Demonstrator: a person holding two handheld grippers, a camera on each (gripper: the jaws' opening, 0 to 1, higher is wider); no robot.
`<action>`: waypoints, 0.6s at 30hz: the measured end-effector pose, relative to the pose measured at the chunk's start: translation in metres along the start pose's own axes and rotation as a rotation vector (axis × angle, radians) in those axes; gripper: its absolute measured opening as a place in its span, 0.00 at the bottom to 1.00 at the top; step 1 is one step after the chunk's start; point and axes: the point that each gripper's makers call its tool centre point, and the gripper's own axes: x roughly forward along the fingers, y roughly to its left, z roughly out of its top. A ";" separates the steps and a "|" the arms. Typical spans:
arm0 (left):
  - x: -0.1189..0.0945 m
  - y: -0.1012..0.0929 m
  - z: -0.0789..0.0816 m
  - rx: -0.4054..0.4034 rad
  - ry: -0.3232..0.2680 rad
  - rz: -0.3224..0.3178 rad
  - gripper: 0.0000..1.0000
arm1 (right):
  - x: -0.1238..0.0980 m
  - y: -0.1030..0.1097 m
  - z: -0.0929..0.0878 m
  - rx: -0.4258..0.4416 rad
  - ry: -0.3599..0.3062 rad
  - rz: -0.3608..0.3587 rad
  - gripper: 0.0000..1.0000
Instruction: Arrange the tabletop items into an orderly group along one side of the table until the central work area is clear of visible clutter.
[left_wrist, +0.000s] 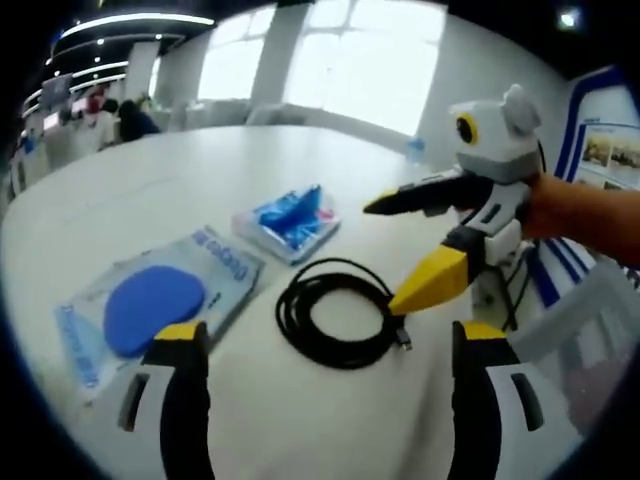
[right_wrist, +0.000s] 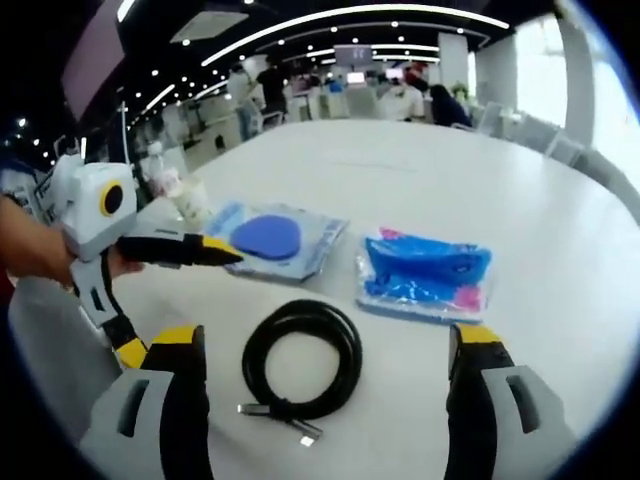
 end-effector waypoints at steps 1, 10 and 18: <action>-0.002 -0.001 0.000 0.002 -0.001 -0.004 0.99 | -0.001 0.001 0.000 -0.003 -0.001 -0.002 0.99; -0.024 -0.012 -0.003 0.026 -0.016 -0.037 0.99 | -0.011 0.013 0.001 -0.006 -0.022 -0.006 0.99; -0.053 -0.006 -0.006 -0.006 -0.049 -0.013 0.99 | -0.018 0.022 -0.001 -0.012 -0.036 -0.010 0.99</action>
